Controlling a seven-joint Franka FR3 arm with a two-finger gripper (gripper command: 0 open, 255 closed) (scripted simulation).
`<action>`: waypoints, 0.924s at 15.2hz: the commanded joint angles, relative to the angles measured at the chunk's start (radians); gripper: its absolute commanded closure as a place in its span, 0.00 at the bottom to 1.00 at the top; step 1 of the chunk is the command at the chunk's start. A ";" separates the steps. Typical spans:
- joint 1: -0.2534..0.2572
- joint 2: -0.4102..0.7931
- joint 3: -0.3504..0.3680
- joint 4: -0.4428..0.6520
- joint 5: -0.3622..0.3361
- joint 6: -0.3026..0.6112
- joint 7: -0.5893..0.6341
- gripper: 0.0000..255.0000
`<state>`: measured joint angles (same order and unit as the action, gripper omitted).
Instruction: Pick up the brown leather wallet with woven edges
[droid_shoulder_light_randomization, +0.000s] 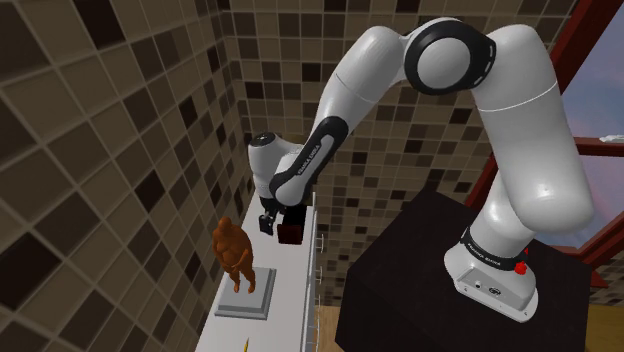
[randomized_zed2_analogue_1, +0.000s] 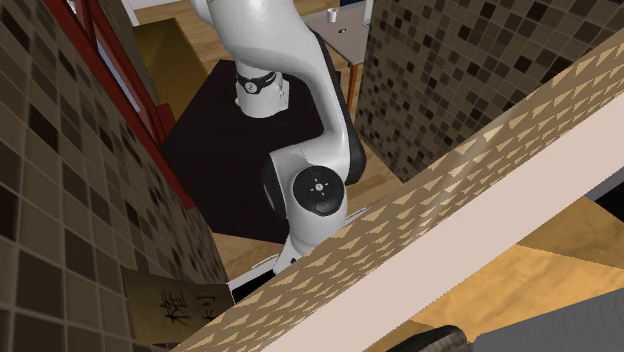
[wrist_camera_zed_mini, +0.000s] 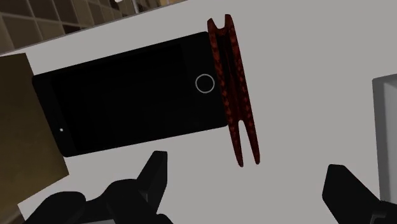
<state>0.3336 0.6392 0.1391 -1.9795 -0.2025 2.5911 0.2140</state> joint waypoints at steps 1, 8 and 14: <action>0.006 0.026 -0.005 0.009 -0.006 0.017 0.005 0.00; 0.011 0.057 -0.012 0.020 -0.011 0.037 0.010 1.00; 0.011 0.056 -0.012 0.020 -0.011 0.037 0.010 1.00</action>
<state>0.3445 0.6955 0.1279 -1.9594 -0.2135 2.6284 0.2237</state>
